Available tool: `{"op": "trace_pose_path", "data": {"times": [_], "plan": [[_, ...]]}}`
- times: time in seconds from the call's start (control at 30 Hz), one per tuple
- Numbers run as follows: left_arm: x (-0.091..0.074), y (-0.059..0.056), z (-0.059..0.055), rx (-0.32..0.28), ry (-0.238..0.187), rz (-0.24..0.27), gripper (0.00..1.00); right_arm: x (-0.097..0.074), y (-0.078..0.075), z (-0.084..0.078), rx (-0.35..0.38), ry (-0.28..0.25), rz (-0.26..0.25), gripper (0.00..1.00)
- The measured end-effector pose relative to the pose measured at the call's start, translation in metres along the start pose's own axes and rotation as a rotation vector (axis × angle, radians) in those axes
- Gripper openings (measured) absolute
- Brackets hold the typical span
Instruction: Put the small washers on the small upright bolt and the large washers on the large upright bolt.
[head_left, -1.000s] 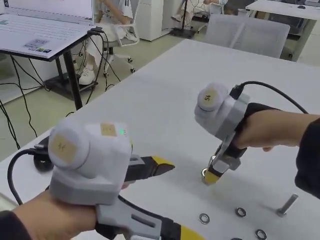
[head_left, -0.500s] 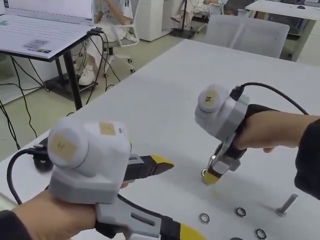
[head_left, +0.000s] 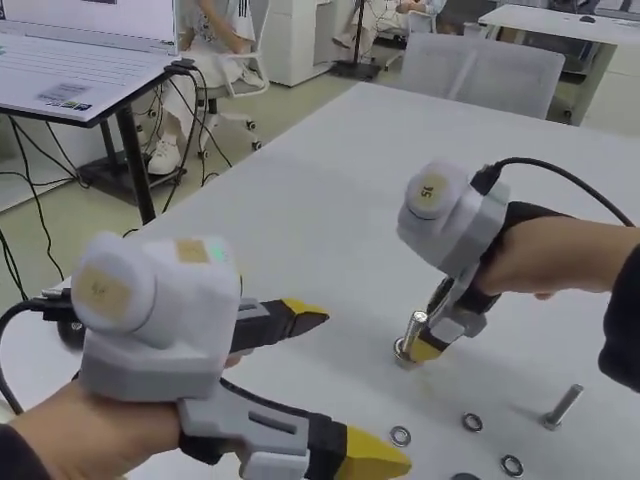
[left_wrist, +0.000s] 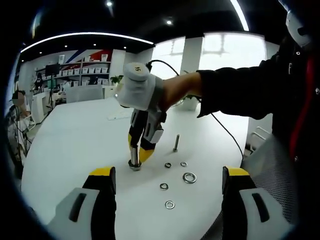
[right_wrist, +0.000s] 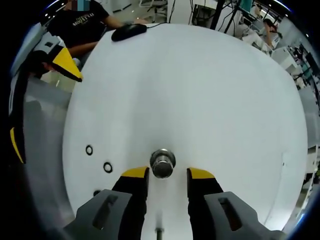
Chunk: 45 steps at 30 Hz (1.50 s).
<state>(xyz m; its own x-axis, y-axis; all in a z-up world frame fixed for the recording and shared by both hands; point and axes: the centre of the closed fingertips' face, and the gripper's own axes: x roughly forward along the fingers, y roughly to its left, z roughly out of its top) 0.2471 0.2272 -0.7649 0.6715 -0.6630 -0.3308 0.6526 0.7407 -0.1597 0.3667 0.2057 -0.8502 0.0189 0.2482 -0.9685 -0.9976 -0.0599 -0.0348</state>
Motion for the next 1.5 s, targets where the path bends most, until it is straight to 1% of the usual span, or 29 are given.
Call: {"op": "trace_pose_path", "data": {"times": [0.1, 0.17, 0.27, 0.5, 0.67, 0.7, 0.77, 0.83, 0.93, 1.0, 1.1, 1.13, 1.2, 1.3, 1.43, 1.5], "plan": [[0.0, 0.002, 0.001, 0.005, -0.002, 0.01, 0.88, -0.006, 0.001, -0.003, 0.003, -0.007, -0.014, 0.31], [-0.001, 0.005, 0.0, 0.024, 0.007, 0.026, 0.88, -0.01, 0.0, -0.005, 0.01, -0.014, -0.027, 0.31], [-0.001, 0.007, 0.001, 0.03, 0.003, 0.037, 0.88, -0.017, 0.0, -0.007, 0.011, -0.024, -0.039, 0.31], [-0.006, 0.016, 0.002, 0.04, -0.002, 0.068, 0.88, -0.037, 0.009, -0.008, 0.015, -0.064, -0.071, 0.32], [-0.009, 0.022, 0.001, 0.044, 0.0, 0.091, 0.87, -0.052, 0.02, -0.011, 0.018, -0.094, -0.083, 0.31], [-0.01, 0.024, 0.002, 0.041, -0.004, 0.097, 0.87, -0.054, 0.023, -0.011, 0.019, -0.097, -0.083, 0.31], [-0.011, 0.025, 0.002, 0.039, -0.008, 0.1, 0.87, -0.057, 0.027, -0.014, 0.018, -0.101, -0.086, 0.31], [-0.012, 0.026, 0.002, 0.043, -0.01, 0.107, 0.87, -0.063, 0.036, -0.017, 0.017, -0.107, -0.085, 0.31], [-0.013, 0.028, 0.001, 0.046, -0.006, 0.114, 0.87, -0.067, 0.043, -0.022, 0.009, -0.113, -0.083, 0.31], [-0.014, 0.03, 0.001, 0.046, -0.006, 0.119, 0.87, -0.069, 0.051, -0.026, 0.0, -0.112, -0.078, 0.31], [-0.016, 0.032, 0.002, 0.045, -0.012, 0.124, 0.87, -0.067, 0.067, -0.031, -0.007, -0.106, -0.055, 0.31], [-0.016, 0.034, 0.002, 0.045, -0.013, 0.127, 0.87, -0.064, 0.074, -0.035, -0.015, -0.095, -0.043, 0.31], [-0.017, 0.035, 0.002, 0.043, -0.015, 0.131, 0.87, -0.058, 0.084, -0.042, -0.033, -0.07, -0.026, 0.31], [-0.018, 0.035, 0.002, 0.044, -0.015, 0.135, 0.87, -0.047, 0.097, -0.048, -0.042, -0.056, 0.001, 0.31], [-0.019, 0.034, 0.003, 0.045, -0.017, 0.136, 0.87, -0.035, 0.109, -0.057, -0.029, -0.04, 0.033, 0.31], [-0.019, 0.034, 0.002, 0.047, -0.015, 0.138, 0.87, -0.031, 0.113, -0.06, -0.028, -0.035, 0.041, 0.31]]}}
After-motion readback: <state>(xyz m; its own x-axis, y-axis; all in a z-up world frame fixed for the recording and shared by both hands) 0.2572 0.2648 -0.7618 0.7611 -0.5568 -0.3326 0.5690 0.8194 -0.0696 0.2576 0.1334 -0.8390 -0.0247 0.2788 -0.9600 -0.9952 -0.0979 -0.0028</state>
